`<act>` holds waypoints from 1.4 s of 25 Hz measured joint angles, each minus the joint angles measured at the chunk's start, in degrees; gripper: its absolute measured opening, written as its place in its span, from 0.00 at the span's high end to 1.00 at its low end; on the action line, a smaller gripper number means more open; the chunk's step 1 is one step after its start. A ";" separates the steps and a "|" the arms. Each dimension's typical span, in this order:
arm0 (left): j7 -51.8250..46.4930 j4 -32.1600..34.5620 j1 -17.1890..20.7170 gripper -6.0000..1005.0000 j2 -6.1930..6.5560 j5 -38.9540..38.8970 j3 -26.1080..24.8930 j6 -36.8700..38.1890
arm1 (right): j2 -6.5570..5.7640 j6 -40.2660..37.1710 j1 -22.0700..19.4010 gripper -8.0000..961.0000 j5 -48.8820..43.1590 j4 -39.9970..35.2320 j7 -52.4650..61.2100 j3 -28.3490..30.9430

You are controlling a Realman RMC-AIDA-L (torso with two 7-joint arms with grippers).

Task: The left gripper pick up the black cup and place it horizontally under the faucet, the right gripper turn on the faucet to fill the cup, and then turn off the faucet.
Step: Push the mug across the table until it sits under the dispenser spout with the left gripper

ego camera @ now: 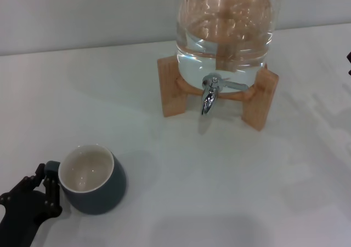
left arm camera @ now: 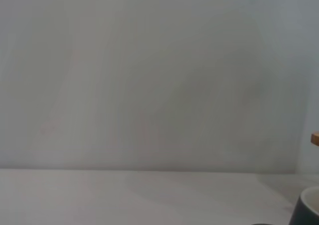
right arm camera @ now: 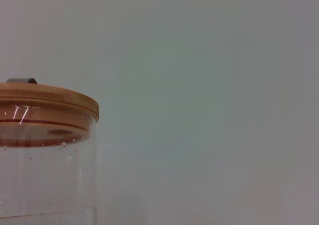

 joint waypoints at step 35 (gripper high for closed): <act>-4.72 0.24 -3.99 0.86 0.27 -0.81 -0.45 -0.29 | 0.27 0.19 0.35 0.09 0.00 0.00 1.42 -3.14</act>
